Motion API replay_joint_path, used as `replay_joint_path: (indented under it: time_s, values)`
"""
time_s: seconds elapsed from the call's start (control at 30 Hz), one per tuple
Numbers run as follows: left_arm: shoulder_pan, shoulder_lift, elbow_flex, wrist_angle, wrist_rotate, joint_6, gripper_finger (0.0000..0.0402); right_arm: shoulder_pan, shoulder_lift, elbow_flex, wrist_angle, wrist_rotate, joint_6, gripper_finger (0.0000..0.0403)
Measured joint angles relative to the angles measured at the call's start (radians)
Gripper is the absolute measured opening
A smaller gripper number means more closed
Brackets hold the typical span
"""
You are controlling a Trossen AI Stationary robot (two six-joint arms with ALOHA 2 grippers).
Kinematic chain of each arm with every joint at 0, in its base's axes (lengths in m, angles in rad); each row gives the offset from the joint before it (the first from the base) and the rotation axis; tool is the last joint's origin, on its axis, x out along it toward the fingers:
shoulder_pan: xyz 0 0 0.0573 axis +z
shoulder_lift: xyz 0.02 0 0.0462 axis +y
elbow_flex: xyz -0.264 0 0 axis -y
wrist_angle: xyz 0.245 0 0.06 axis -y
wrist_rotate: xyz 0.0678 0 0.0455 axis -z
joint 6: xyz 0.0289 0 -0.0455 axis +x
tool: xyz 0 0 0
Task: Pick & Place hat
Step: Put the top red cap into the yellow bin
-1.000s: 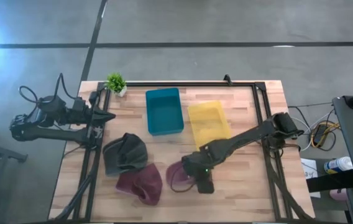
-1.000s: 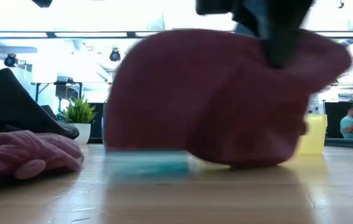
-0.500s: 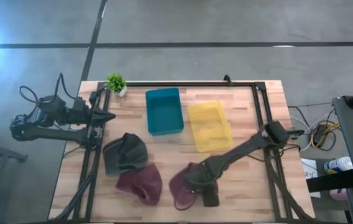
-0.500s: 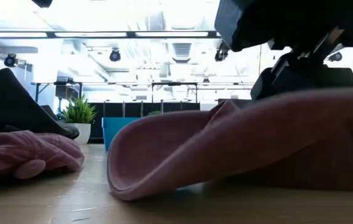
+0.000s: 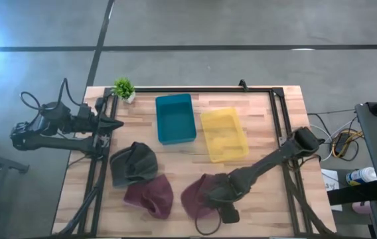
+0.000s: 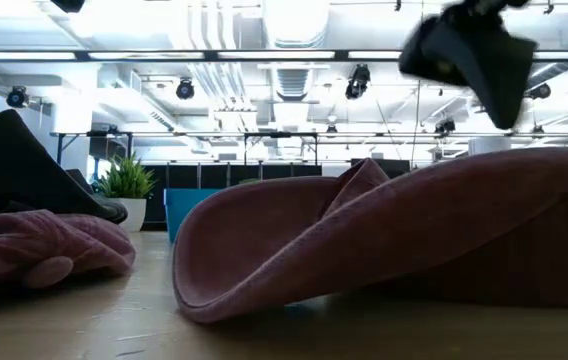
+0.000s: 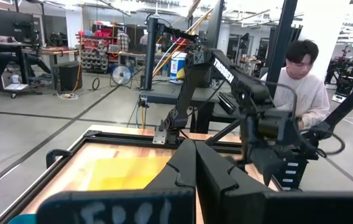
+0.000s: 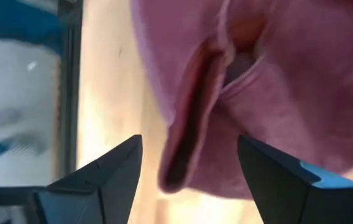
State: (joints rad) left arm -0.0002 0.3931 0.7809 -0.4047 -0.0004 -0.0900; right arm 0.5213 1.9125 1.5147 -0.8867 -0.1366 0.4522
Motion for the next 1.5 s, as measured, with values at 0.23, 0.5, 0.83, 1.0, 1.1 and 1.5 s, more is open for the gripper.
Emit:
replay_joint_path:
  time_s: [0.23,0.5,0.83,1.0,1.1,1.5]
  values:
    - [-0.001,0.000,0.000,0.000,0.000,0.000,0.0000,0.006,-0.013,-0.014,0.003,0.146,0.055,0.0257]
    - [0.000,0.000,0.000,0.000,0.000,0.000,0.0000,-0.035,0.022,-0.034,-0.005,0.319,-0.003,0.0241]
    - [0.000,0.000,0.000,0.000,0.000,0.000,0.0000,-0.049,0.098,-0.075,-0.010,0.227,-0.004,0.0204]
    - [0.000,0.000,0.000,0.000,0.000,0.000,0.0000,-0.050,0.138,-0.075,0.063,0.202,-0.013,0.0181]
    - [0.000,0.000,0.000,0.000,0.000,0.000,0.0000,-0.050,0.164,-0.073,0.109,0.196,-0.031,0.0172]
    - [0.000,0.000,0.000,0.000,0.000,0.000,0.0000,-0.045,0.104,-0.067,0.105,0.294,-0.135,0.0195]
